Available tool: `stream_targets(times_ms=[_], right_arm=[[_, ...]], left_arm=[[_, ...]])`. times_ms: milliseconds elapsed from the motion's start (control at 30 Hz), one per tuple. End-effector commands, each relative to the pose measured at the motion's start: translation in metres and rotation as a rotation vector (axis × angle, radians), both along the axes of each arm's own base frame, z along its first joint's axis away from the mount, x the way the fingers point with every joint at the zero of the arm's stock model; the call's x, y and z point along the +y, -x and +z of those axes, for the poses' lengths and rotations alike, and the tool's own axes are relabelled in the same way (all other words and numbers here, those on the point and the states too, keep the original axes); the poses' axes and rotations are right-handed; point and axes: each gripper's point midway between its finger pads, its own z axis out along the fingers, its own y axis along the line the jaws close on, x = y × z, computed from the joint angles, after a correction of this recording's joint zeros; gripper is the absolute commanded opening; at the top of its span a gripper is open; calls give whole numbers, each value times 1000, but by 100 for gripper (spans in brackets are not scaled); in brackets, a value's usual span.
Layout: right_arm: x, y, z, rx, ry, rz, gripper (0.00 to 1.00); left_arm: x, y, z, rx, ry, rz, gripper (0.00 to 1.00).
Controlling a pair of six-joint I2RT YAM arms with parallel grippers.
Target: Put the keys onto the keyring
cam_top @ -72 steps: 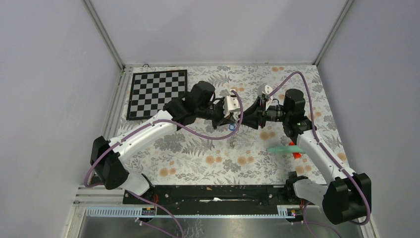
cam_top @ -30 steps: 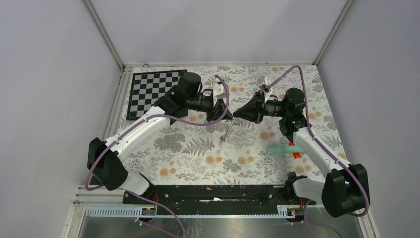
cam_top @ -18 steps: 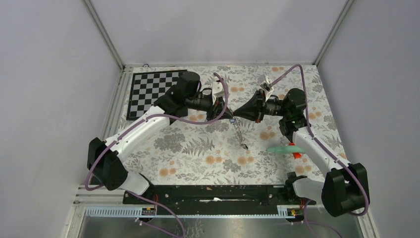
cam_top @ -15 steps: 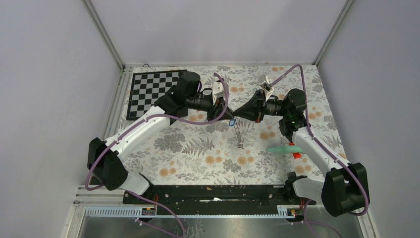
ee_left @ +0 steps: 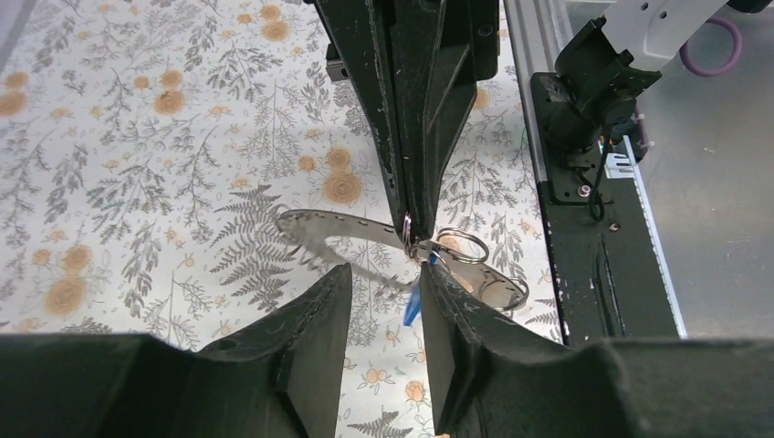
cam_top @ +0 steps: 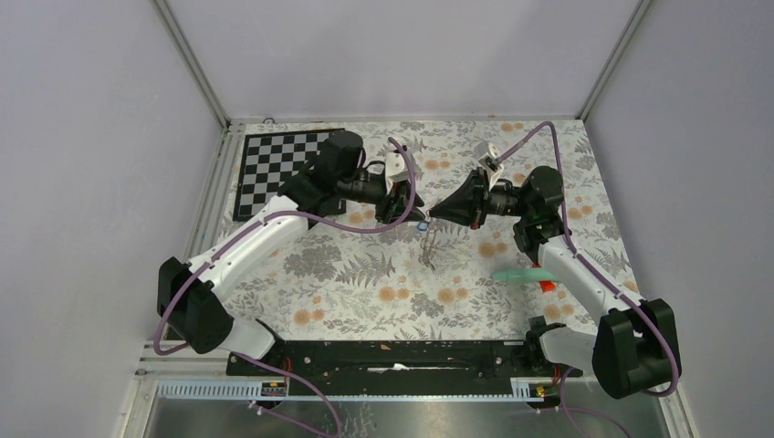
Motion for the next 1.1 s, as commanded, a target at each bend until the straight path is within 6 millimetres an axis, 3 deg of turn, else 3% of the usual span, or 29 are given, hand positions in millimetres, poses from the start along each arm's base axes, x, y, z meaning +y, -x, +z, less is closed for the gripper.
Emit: stream_targets(times_ms=[0,267,1067], right_arm=[[-2,6,15,-98,-17,18,0],[-2,6,12,-95,-11,20,0],[-2,3,6,-81,-2,11,0]], left_arm=[[6,5,20,-92,39,-32,39],[3,1,23,-105,46,-38,38],[-14,2,23,25,98,-86,15]])
